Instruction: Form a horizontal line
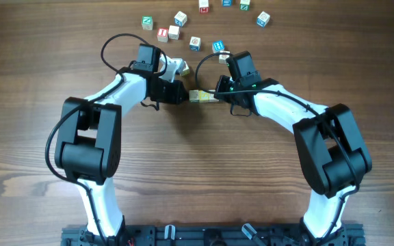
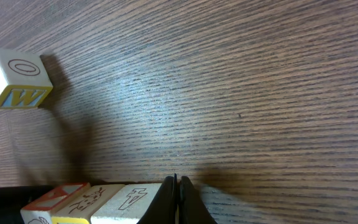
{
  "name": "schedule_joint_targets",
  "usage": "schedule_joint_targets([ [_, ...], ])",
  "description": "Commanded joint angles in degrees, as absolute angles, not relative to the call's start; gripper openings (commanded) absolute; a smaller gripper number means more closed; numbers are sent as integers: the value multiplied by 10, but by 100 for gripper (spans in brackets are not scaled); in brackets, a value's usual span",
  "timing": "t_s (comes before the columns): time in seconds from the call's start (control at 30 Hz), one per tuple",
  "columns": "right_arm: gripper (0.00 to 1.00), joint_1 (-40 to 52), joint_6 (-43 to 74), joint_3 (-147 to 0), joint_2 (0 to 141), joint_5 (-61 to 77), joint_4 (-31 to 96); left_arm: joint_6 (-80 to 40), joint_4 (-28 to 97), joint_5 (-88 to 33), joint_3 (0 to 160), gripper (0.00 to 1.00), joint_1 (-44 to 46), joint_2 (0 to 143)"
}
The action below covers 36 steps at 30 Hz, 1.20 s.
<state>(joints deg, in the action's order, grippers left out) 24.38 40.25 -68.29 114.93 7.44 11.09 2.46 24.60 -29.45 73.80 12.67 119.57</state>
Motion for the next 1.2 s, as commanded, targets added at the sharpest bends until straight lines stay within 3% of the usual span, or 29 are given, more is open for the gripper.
schedule_joint_targets([
  [0.0,5,252,395,-685,1159,90,105,25,259,-203,718,18,127,1227],
  [0.6,5,253,402,-685,1159,85,105,9,244,-159,718,19,127,1227],
  [0.93,5,253,411,-685,1159,68,108,-18,244,-128,718,14,126,1227],
  [1.17,24,253,424,-686,1158,53,115,-72,244,-83,718,4,123,1227],
])
